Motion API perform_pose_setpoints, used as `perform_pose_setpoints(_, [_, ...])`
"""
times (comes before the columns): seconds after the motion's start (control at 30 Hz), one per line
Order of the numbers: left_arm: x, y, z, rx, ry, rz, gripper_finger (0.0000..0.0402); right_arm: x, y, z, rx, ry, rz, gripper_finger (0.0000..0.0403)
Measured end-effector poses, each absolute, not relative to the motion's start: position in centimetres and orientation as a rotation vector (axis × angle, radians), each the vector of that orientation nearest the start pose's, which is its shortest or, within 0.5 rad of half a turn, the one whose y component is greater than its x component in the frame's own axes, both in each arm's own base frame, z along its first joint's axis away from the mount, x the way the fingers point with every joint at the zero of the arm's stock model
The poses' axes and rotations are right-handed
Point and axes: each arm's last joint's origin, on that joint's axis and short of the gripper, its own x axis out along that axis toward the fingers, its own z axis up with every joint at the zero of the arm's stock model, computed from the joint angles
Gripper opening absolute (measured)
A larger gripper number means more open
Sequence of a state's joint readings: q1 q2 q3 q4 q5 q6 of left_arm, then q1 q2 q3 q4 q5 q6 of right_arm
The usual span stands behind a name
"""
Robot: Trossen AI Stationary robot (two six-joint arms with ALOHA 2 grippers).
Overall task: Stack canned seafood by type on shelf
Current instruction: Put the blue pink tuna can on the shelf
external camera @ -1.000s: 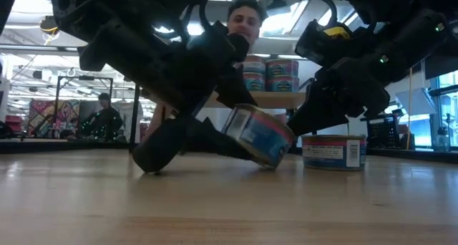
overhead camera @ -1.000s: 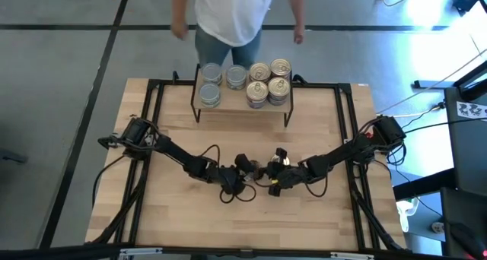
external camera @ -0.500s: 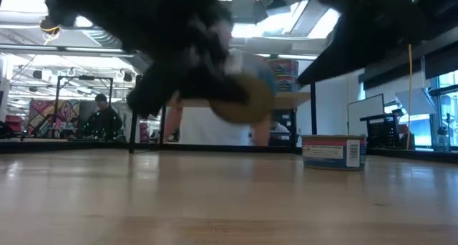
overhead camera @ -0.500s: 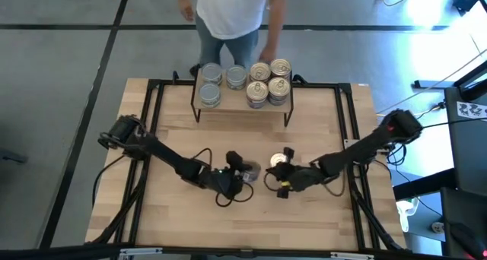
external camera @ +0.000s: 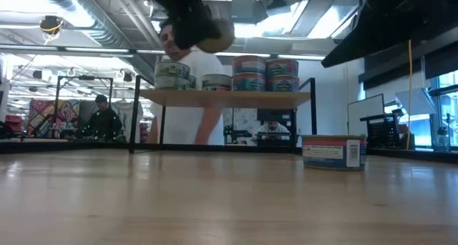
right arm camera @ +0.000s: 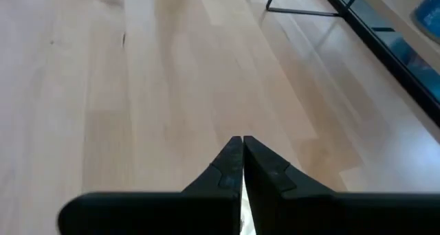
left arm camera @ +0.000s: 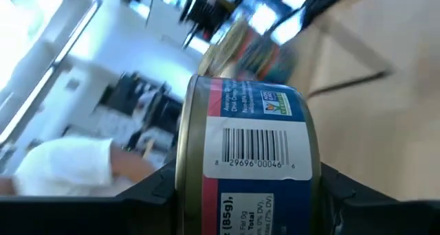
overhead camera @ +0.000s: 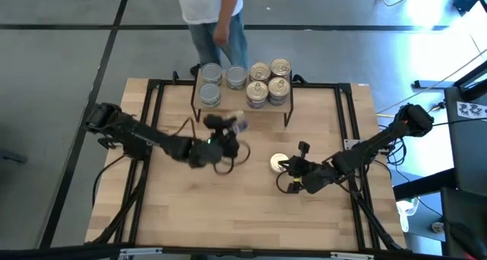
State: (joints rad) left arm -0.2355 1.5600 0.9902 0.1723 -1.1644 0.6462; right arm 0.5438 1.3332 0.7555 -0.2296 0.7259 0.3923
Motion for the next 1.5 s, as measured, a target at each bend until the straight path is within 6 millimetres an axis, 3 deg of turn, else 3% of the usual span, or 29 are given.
perform_pose_setpoints(0.13, [33.0, -1.1, 25.5, 0.870, 0.718, 0.857, 0.0177, 23.0, 11.6, 21.1, -0.118, 0.604, -0.311, 0.0014])
perform_pose_setpoints(0.27, [32.9, 1.7, 25.0, 0.832, 0.781, 0.855, 0.0178, 23.0, 11.6, 21.1, -0.120, 0.603, -0.316, 0.0014])
perform_pose_setpoints(0.43, [33.1, 2.9, 24.1, 0.751, 0.784, 0.703, 0.0179, 22.8, 11.5, 20.7, -0.127, 0.611, -0.318, 0.0014])
perform_pose_setpoints(0.8, [33.0, 6.0, 23.7, 0.739, 0.834, 0.762, 0.0181, 22.5, 11.3, 20.0, -0.099, 0.614, -0.340, 0.0014])
perform_pose_setpoints(0.97, [32.9, 6.9, 23.7, 0.718, 0.833, 0.747, 0.0194, 22.5, 11.3, 20.0, -0.093, 0.613, -0.341, 0.0014])
perform_pose_setpoints(1.17, [32.8, 7.4, 23.6, 0.695, 0.830, 0.751, 0.0246, 22.5, 11.3, 20.0, -0.091, 0.612, -0.342, 0.0014])
perform_pose_setpoints(1.3, [32.9, 6.9, 23.8, 0.647, 0.791, 0.712, 0.0272, 22.5, 11.3, 20.0, -0.091, 0.612, -0.342, 0.0014])
perform_pose_setpoints(1.5, [33.0, 5.8, 24.0, 0.551, 0.734, 0.647, 0.0280, 22.5, 11.3, 20.0, -0.091, 0.613, -0.342, 0.0014])
